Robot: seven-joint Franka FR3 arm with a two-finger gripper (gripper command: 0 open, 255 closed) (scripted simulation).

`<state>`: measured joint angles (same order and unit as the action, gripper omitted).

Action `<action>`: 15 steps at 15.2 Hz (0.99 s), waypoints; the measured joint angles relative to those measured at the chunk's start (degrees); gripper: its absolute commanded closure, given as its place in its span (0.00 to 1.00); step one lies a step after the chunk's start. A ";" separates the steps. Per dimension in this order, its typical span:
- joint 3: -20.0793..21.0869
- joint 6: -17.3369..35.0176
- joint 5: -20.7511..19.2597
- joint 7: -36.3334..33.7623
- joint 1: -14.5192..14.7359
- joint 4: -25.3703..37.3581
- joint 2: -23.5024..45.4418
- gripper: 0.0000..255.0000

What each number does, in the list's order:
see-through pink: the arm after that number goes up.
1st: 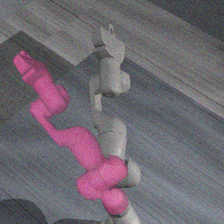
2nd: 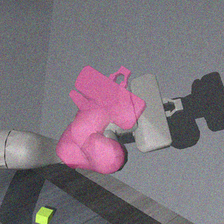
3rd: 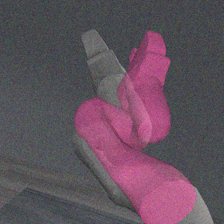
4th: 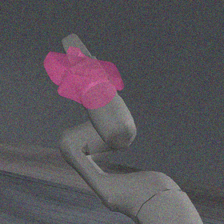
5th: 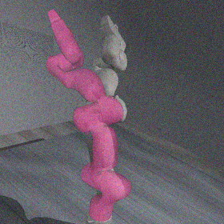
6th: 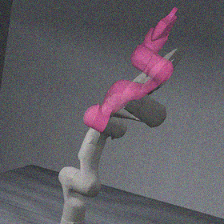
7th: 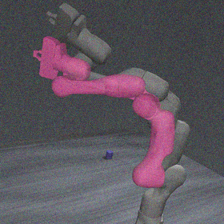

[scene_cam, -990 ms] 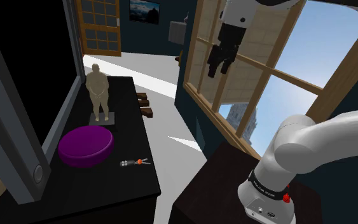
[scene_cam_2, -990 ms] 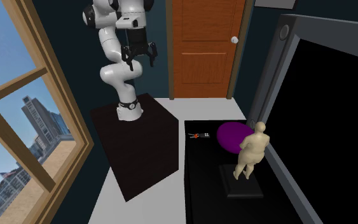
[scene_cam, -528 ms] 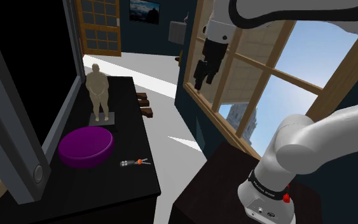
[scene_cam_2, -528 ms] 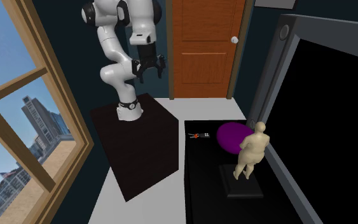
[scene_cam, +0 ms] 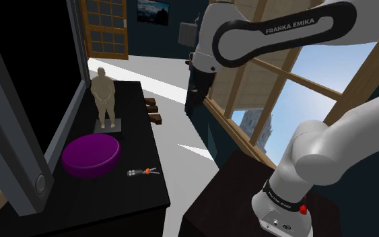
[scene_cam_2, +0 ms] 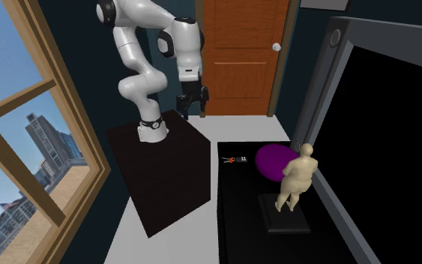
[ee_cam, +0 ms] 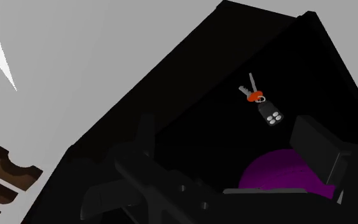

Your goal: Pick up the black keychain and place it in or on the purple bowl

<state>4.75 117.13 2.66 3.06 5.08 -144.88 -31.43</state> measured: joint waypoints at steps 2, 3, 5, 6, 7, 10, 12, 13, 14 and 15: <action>0.70 3.38 0.16 1.01 0.97 -0.34 2.97 0.00; 1.07 5.34 0.19 1.50 1.40 -0.21 5.00 0.00; 1.96 9.77 0.21 2.30 2.31 -0.89 8.77 0.00; 2.27 11.42 0.18 2.84 2.71 -0.99 10.26 0.00; 2.62 12.68 0.06 3.29 3.06 -0.28 12.16 0.00; 4.05 18.88 -0.46 4.12 4.21 -0.13 18.46 0.00; 4.81 22.13 -1.04 4.82 4.83 0.27 22.07 0.00; 5.09 23.57 -1.55 5.21 4.99 1.07 24.28 0.00; 5.51 25.44 -2.07 5.29 5.30 1.29 26.41 0.00; 5.84 27.14 -2.68 5.50 5.55 1.66 28.49 0.00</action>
<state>10.59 144.26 -0.02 8.55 10.64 -143.23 -2.94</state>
